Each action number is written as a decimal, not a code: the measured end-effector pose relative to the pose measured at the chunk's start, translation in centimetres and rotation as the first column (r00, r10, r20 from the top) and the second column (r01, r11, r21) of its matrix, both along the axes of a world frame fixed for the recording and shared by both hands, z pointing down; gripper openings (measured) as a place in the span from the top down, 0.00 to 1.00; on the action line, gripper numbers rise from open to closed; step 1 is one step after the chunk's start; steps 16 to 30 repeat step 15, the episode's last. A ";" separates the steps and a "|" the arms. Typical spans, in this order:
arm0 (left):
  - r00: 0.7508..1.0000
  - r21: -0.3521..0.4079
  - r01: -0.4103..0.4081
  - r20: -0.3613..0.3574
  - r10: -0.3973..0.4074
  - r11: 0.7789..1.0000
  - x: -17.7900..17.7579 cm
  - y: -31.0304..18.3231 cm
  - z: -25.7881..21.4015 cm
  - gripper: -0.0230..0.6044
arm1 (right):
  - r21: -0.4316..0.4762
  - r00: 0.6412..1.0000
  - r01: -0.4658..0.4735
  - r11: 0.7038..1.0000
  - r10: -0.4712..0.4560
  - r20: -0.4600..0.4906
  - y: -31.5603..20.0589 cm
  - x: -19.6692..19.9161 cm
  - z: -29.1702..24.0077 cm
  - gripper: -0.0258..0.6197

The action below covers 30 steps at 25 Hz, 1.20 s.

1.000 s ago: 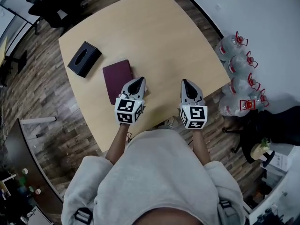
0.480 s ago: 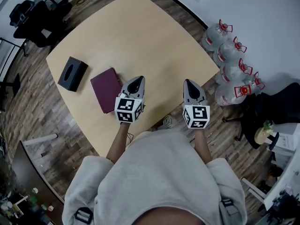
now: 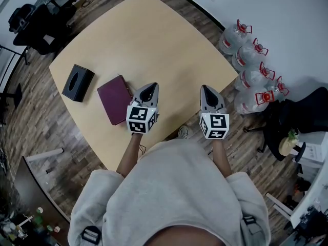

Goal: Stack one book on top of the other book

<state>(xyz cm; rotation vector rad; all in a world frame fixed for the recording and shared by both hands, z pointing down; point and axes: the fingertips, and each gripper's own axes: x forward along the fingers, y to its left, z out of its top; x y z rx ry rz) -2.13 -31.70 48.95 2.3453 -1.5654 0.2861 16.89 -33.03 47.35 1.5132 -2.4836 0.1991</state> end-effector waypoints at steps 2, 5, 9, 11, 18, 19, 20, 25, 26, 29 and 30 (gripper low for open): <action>1.000 -0.001 -0.001 0.006 0.001 1.000 0.0 0.0 0.0 0.95 | 0.003 1.000 0.001 1.000 -0.001 -0.002 -0.1 -0.1 -0.1 0.96; 1.000 0.000 0.000 0.005 0.000 1.000 0.0 0.0 0.0 0.95 | 0.004 1.000 -0.001 1.000 0.001 -0.004 -0.1 -0.1 -0.1 0.96; 1.000 0.002 0.006 -0.004 -0.006 1.000 0.0 0.1 -0.1 0.95 | 0.001 1.000 0.000 1.000 0.000 -0.003 0.0 0.0 0.1 0.96; 1.000 0.000 0.010 -0.004 -0.010 1.000 -0.2 0.1 -0.1 0.95 | 0.001 1.000 0.003 1.000 -0.003 -0.004 0.0 -0.1 0.2 0.96; 1.000 0.002 0.013 -0.008 -0.013 1.000 -0.3 0.0 -0.2 0.95 | 0.003 1.000 0.010 1.000 -0.010 -0.009 0.1 -0.3 0.1 0.96; 1.000 0.002 0.013 -0.008 -0.013 1.000 -0.3 0.0 -0.2 0.95 | 0.003 1.000 0.010 1.000 -0.010 -0.009 0.1 -0.3 0.1 0.96; 1.000 0.002 0.013 -0.008 -0.013 1.000 -0.3 0.0 -0.2 0.95 | 0.003 1.000 0.010 1.000 -0.010 -0.009 0.1 -0.3 0.1 0.96; 1.000 0.002 0.013 -0.008 -0.013 1.000 -0.3 0.0 -0.2 0.95 | 0.003 1.000 0.010 1.000 -0.010 -0.009 0.1 -0.3 0.1 0.96; 1.000 0.002 0.013 -0.008 -0.013 1.000 -0.3 0.0 -0.2 0.95 | 0.003 1.000 0.010 1.000 -0.010 -0.009 0.1 -0.3 0.1 0.96; 1.000 0.002 0.013 -0.008 -0.013 1.000 -0.3 0.0 -0.2 0.95 | 0.003 1.000 0.010 1.000 -0.010 -0.009 0.1 -0.3 0.1 0.96; 1.000 0.002 0.013 -0.008 -0.013 1.000 -0.3 0.0 -0.2 0.95 | 0.003 1.000 0.010 1.000 -0.010 -0.009 0.1 -0.3 0.1 0.96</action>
